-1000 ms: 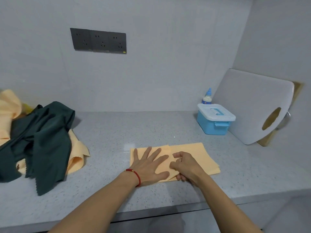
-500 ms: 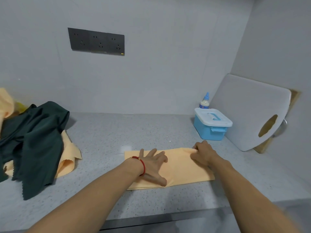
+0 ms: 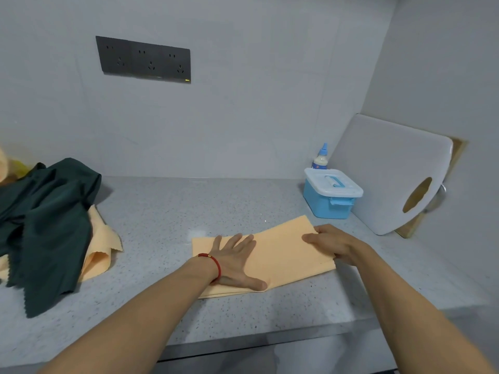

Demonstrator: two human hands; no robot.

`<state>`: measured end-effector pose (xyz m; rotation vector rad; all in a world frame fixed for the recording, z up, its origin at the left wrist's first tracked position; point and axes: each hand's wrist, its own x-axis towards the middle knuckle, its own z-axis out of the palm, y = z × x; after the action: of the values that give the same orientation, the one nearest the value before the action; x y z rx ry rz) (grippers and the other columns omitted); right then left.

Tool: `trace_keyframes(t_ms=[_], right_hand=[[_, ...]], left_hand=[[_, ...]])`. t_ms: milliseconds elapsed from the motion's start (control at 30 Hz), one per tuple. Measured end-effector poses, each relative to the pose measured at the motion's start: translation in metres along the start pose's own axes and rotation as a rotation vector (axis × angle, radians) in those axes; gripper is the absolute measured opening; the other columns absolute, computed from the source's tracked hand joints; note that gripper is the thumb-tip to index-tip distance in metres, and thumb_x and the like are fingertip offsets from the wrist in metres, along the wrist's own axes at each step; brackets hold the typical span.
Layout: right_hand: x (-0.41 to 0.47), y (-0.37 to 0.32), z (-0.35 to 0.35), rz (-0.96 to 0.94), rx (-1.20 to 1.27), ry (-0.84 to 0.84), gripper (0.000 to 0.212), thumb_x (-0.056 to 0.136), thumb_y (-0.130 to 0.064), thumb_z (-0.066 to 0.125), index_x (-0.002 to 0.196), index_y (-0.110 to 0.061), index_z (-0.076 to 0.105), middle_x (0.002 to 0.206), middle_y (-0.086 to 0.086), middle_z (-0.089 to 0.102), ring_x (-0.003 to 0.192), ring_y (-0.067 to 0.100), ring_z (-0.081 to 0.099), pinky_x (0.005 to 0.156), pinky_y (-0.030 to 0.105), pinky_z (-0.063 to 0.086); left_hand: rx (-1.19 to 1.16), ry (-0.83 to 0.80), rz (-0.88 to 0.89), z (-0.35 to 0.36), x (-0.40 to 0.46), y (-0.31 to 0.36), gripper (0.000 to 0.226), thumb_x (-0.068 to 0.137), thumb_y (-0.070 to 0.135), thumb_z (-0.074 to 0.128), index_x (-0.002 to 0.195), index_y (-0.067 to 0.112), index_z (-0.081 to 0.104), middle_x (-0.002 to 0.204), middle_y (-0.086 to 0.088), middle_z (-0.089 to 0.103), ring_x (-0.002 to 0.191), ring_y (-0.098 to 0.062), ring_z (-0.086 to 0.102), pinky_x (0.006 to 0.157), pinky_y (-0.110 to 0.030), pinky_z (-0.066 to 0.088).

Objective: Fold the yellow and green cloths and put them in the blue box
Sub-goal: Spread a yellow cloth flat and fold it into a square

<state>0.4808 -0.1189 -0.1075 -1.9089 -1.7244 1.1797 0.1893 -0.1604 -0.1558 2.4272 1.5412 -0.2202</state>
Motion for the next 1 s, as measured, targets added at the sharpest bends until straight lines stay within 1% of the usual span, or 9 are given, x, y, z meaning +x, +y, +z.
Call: trace_keyframes(t_ms=[133, 267, 400, 500, 600, 700, 800, 900, 1000], right_hand=[[-0.007, -0.006, -0.005, 0.023, 0.028, 0.043, 0.024, 0.097, -0.031, 0.066, 0.111, -0.013, 0.058, 0.110, 0.008, 0.070, 0.099, 0.022, 0.068, 0.087, 0.037, 0.057], [-0.017, -0.030, -0.007, -0.125, 0.170, 0.123, 0.022, 0.090, -0.022, 0.077, 0.098, -0.006, 0.065, 0.090, 0.007, 0.075, 0.077, 0.017, 0.068, 0.069, 0.030, 0.053], [-0.033, -0.069, -0.006, -0.231, 0.115, 0.100, 0.018, 0.086, -0.020, 0.079, 0.083, -0.012, 0.063, 0.071, 0.004, 0.059, 0.065, 0.016, 0.053, 0.059, 0.028, 0.043], [-0.040, -0.101, 0.010, -0.316, 0.040, 0.094, 0.031, 0.085, -0.014, 0.076, 0.068, -0.014, 0.050, 0.061, 0.003, 0.045, 0.057, 0.018, 0.043, 0.050, 0.028, 0.039], [-0.043, -0.128, 0.032, -0.360, -0.097, 0.088, 0.030, 0.084, -0.013, 0.073, 0.064, -0.011, 0.050, 0.054, 0.001, 0.047, 0.049, 0.017, 0.047, 0.044, 0.024, 0.039], [-0.043, -0.154, 0.059, -0.357, -0.301, 0.076, 0.024, 0.085, -0.017, 0.069, 0.063, -0.013, 0.061, 0.046, -0.008, 0.059, 0.042, 0.009, 0.058, 0.037, 0.017, 0.037], [-0.041, -0.172, 0.095, -0.310, -0.430, -0.038, 0.014, 0.085, -0.017, 0.065, 0.080, -0.007, 0.073, 0.059, -0.002, 0.072, 0.044, 0.012, 0.063, 0.042, 0.018, 0.040], [-0.034, -0.171, 0.140, -0.260, -0.593, -0.157, 0.020, 0.089, -0.017, 0.060, 0.090, -0.003, 0.074, 0.070, 0.001, 0.077, 0.059, 0.017, 0.073, 0.061, 0.027, 0.057], [-0.027, -0.160, 0.165, -0.222, -0.538, -0.237, 0.028, 0.094, -0.028, 0.060, 0.087, -0.005, 0.073, 0.075, 0.006, 0.078, 0.060, 0.021, 0.071, 0.069, 0.033, 0.061]], left_hand=[[0.014, -0.006, -0.016, -0.005, 0.004, 0.002, 0.132, 0.062, 0.100, 0.038, 0.161, 0.025, -0.008, 0.167, 0.011, -0.020, 0.154, -0.014, -0.019, 0.119, -0.062, -0.011], [0.011, -0.026, -0.041, -0.007, 0.007, 0.001, 0.138, 0.055, 0.104, 0.038, 0.161, 0.026, -0.007, 0.168, 0.011, -0.018, 0.154, -0.014, -0.018, 0.119, -0.063, -0.009], [0.014, -0.011, -0.048, -0.010, 0.010, 0.005, 0.138, 0.054, 0.104, 0.041, 0.160, 0.027, -0.001, 0.168, 0.010, -0.013, 0.154, -0.015, -0.015, 0.118, -0.064, -0.006], [0.002, 0.004, -0.046, -0.009, 0.006, 0.010, 0.135, 0.062, 0.100, 0.039, 0.161, 0.018, -0.001, 0.169, 0.003, -0.014, 0.154, -0.017, -0.019, 0.118, -0.065, -0.009], [-0.128, 0.157, -0.044, -0.005, -0.010, 0.011, 0.110, 0.085, 0.080, 0.042, 0.161, 0.009, 0.006, 0.170, -0.005, -0.009, 0.155, -0.018, -0.017, 0.123, -0.057, -0.007], [-0.385, 0.502, -0.094, 0.007, -0.041, 0.001, 0.068, 0.098, 0.034, 0.052, 0.157, 0.010, 0.029, 0.166, -0.009, 0.021, 0.155, -0.021, 0.008, 0.126, -0.038, 0.006], [-0.533, 0.777, -0.349, 0.025, -0.077, -0.014, 0.046, 0.089, 0.009, 0.056, 0.135, 0.013, 0.059, 0.138, -0.007, 0.055, 0.132, -0.023, 0.039, 0.109, -0.027, 0.032], [-0.551, 0.744, -0.492, 0.034, -0.096, -0.020, 0.032, 0.092, 0.011, 0.054, 0.121, 0.010, 0.068, 0.119, -0.009, 0.059, 0.118, -0.026, 0.045, 0.096, -0.029, 0.039], [-0.627, 0.742, -0.523, 0.032, -0.104, -0.011, 0.031, 0.100, 0.022, 0.045, 0.084, 0.013, 0.070, 0.099, -0.007, 0.055, 0.109, -0.028, 0.046, 0.091, -0.034, 0.039]])
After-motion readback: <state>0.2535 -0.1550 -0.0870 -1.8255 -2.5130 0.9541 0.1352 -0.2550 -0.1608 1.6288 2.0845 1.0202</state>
